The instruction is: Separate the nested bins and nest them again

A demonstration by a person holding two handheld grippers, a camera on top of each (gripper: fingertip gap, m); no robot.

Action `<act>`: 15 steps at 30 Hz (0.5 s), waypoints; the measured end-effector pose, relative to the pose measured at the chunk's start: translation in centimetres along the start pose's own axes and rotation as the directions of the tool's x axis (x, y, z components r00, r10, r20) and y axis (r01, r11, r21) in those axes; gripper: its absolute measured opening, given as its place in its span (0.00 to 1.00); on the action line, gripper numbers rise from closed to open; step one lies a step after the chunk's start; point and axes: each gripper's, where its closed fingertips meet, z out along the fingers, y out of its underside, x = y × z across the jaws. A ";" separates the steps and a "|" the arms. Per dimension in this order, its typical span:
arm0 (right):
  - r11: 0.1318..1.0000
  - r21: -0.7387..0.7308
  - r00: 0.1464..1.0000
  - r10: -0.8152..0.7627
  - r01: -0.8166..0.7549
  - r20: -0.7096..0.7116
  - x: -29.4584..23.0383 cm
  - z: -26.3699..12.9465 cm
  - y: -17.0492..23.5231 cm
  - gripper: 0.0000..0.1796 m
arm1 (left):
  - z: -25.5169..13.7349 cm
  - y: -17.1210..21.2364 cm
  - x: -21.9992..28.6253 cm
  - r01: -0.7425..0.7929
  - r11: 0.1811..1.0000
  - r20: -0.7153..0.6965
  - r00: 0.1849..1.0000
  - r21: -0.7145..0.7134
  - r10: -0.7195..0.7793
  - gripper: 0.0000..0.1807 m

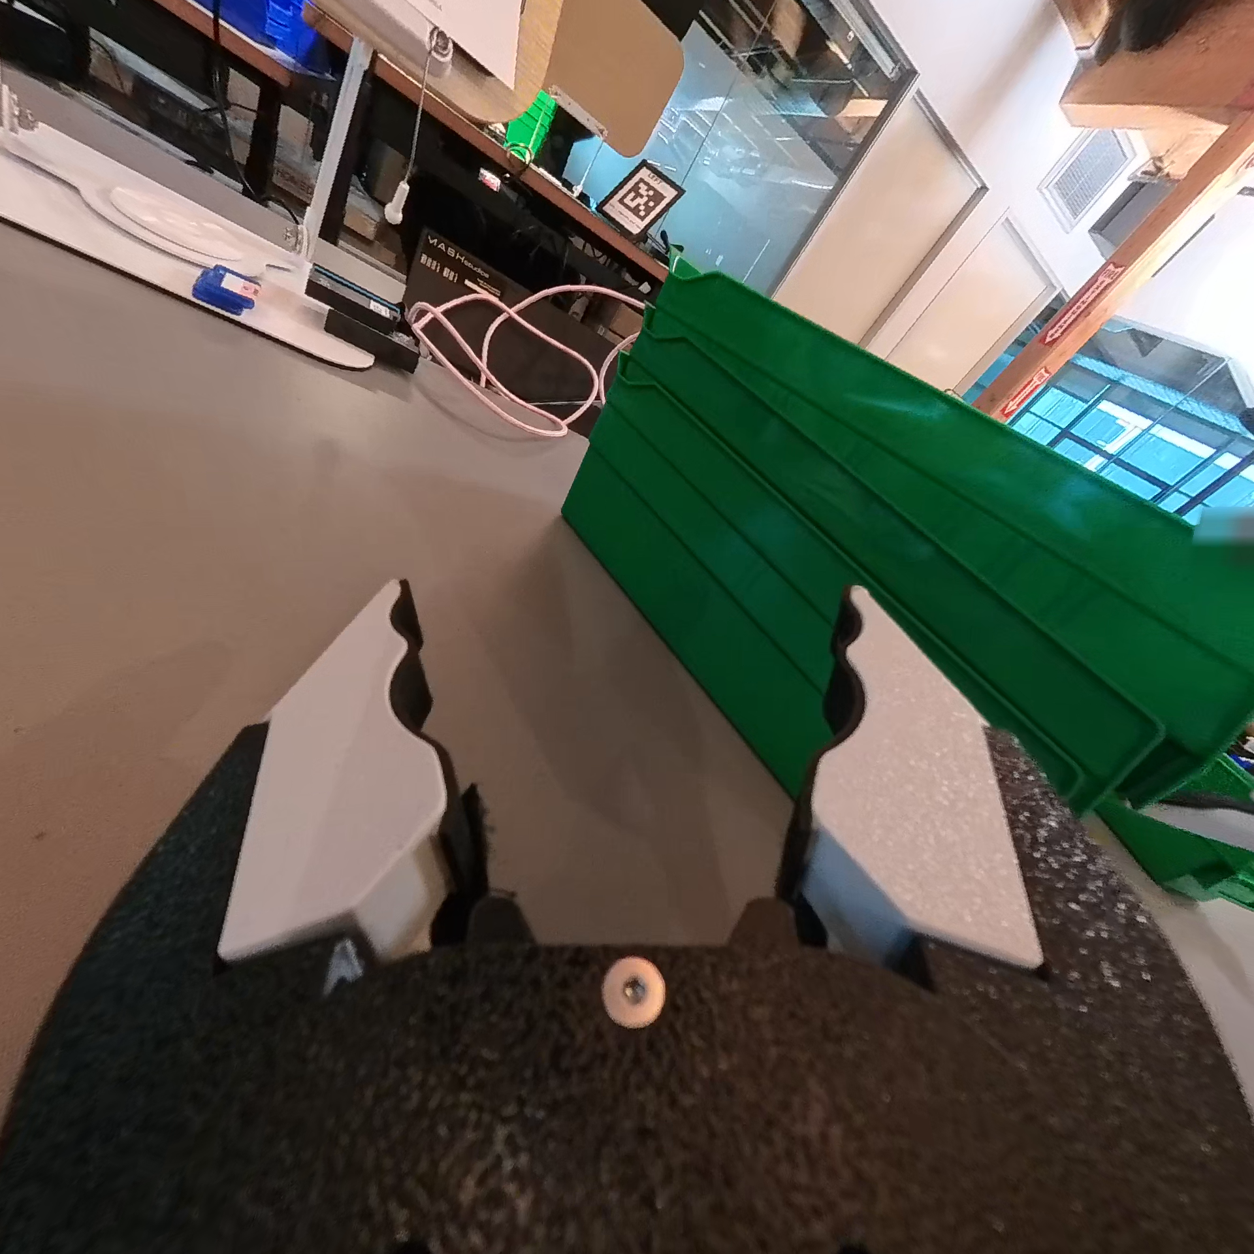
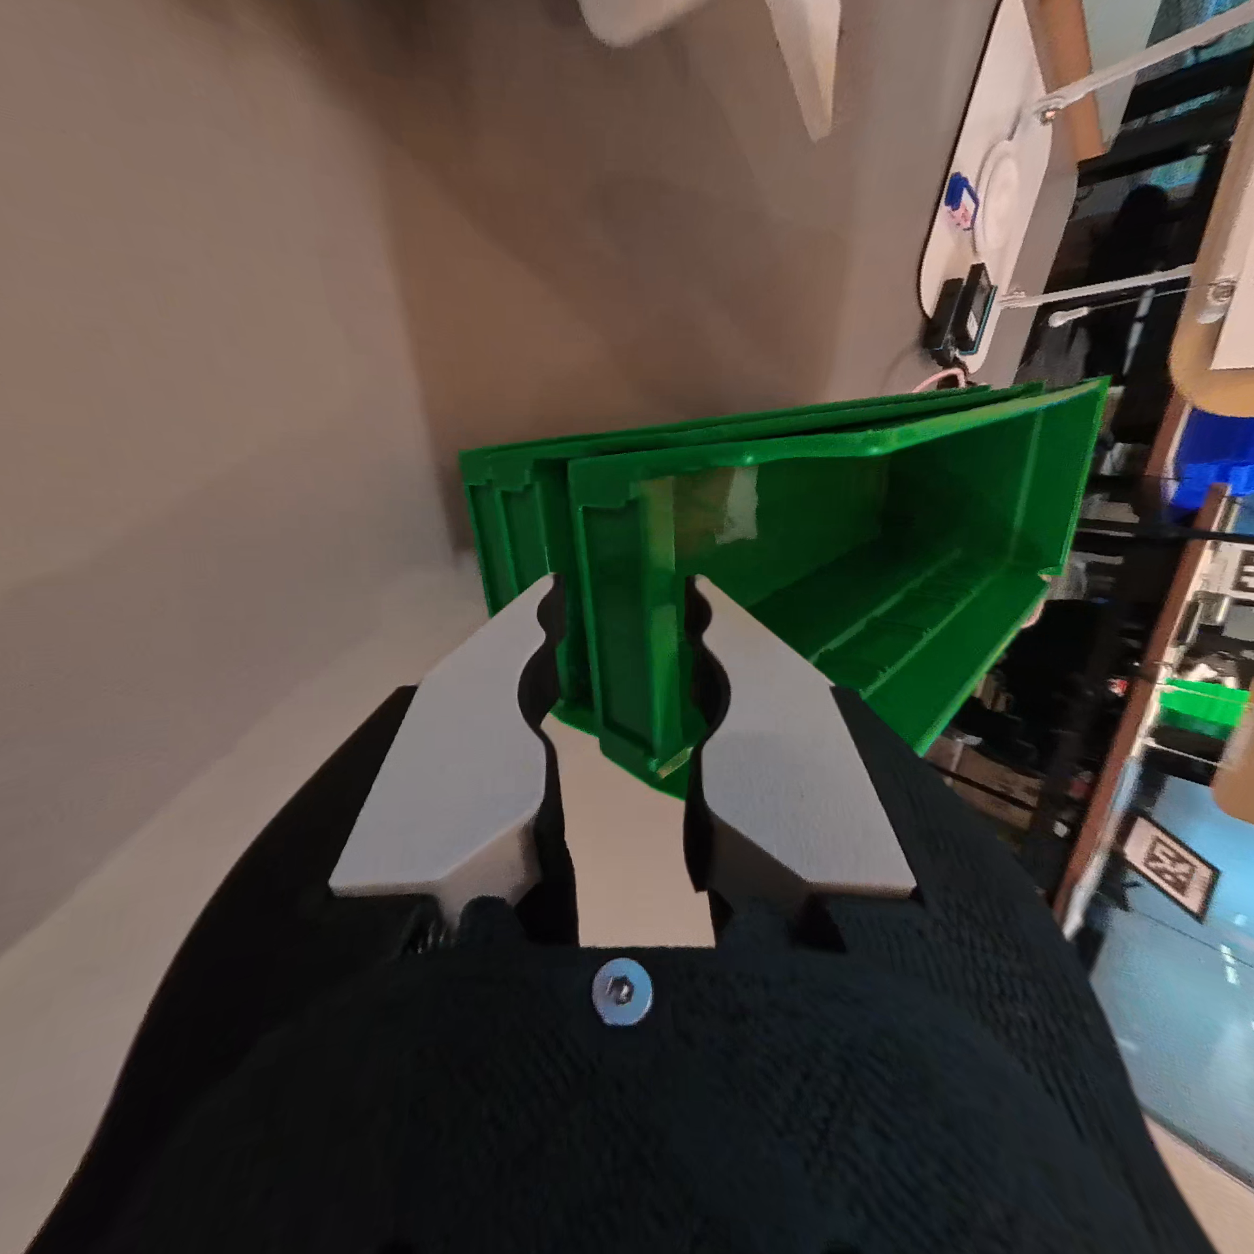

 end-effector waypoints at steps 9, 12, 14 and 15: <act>1.000 -0.030 1.000 0.006 -0.007 -0.027 0.2 0.9 0.4 0.16 | -0.1 -0.1 -0.1 0.013 1.000 0.001 1.000 0.006 -0.013 0.65; 1.000 -0.012 0.997 -0.005 0.004 -0.074 0.3 1.0 -0.1 0.16 | 0.0 0.0 -0.1 0.014 1.000 0.001 1.000 0.004 -0.014 0.65; 1.000 -0.005 0.994 -0.020 0.019 -0.110 0.4 1.0 -0.4 0.16 | 0.0 0.0 -0.2 0.016 1.000 0.002 1.000 0.004 -0.016 0.65; 1.000 0.001 0.991 -0.025 0.025 -0.131 0.5 1.1 -0.6 0.16 | 0.0 0.0 -0.2 0.016 1.000 0.001 1.000 0.005 -0.016 0.65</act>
